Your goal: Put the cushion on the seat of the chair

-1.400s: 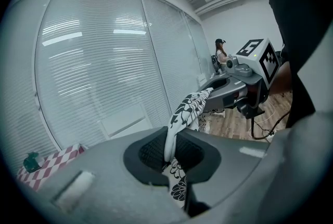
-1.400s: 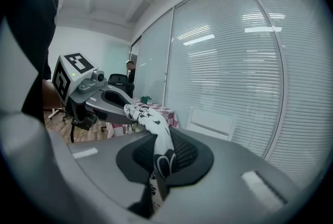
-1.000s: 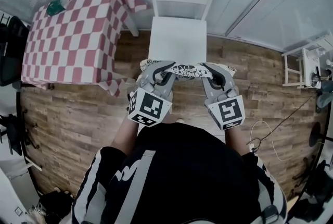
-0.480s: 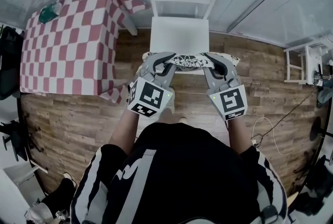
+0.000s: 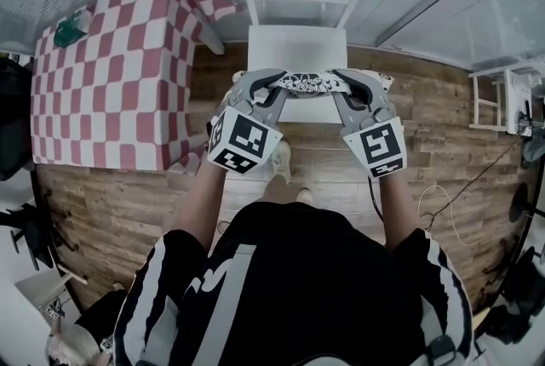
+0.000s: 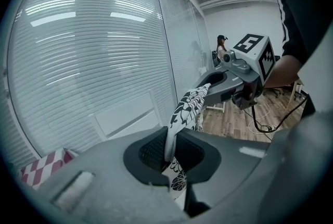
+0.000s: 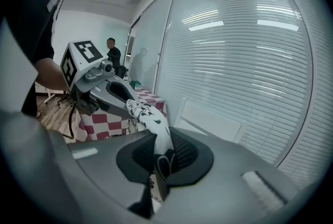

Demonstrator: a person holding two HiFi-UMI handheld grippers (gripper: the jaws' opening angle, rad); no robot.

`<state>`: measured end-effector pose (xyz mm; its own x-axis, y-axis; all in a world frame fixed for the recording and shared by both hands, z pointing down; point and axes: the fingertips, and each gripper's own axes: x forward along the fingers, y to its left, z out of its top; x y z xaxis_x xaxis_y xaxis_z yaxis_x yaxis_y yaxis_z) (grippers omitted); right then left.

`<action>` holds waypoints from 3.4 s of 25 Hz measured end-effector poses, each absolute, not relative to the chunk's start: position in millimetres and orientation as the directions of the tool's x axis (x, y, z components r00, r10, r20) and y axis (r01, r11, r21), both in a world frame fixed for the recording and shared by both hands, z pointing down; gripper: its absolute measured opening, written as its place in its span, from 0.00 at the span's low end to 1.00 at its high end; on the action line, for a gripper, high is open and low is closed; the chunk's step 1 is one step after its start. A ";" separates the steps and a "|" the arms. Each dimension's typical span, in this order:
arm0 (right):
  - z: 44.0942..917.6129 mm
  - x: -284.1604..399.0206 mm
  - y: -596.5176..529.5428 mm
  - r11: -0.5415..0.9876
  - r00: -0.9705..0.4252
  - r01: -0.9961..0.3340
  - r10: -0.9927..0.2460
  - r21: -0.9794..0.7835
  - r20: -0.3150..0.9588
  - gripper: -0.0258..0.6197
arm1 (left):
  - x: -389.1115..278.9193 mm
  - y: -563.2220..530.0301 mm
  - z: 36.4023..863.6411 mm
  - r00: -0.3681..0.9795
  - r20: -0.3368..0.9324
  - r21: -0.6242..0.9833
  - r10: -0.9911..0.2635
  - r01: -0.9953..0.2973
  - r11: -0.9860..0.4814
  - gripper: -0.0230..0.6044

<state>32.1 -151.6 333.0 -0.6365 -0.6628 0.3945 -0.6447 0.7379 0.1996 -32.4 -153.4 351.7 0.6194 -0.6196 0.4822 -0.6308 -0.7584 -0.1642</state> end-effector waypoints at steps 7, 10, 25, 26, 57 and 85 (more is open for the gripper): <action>345.9 24.3 -192.3 0.748 -0.631 -0.617 -0.655 0.243 0.416 0.05 | -39.9 -198.3 364.4 0.630 0.495 -0.143 -0.599 -0.621 -0.771 0.06; 349.3 20.8 -209.8 0.750 -0.626 -0.608 -0.655 0.262 0.422 0.05 | -42.8 -215.7 369.0 0.633 0.497 -0.139 -0.594 -0.618 -0.774 0.06; 371.7 13.9 -284.1 0.772 -0.630 -0.549 -0.634 0.321 0.448 0.05 | -49.1 -289.0 392.4 0.623 0.534 -0.166 -0.571 -0.585 -0.794 0.06; 373.8 13.0 -287.8 0.773 -0.630 -0.546 -0.633 0.323 0.451 0.05 | -50.1 -293.0 394.7 0.621 0.539 -0.169 -0.569 -0.582 -0.795 0.06; 392.2 19.2 -392.3 0.777 -0.629 -0.529 -0.629 0.341 0.456 0.05 | -45.9 -396.7 405.2 0.531 0.596 -0.329 -0.602 -0.523 -0.786 0.06; 402.8 15.5 -418.9 0.777 -0.665 -0.468 -0.623 0.422 0.412 0.05 | -48.8 -434.8 402.9 0.496 0.491 -0.507 -0.716 -0.505 -0.698 0.06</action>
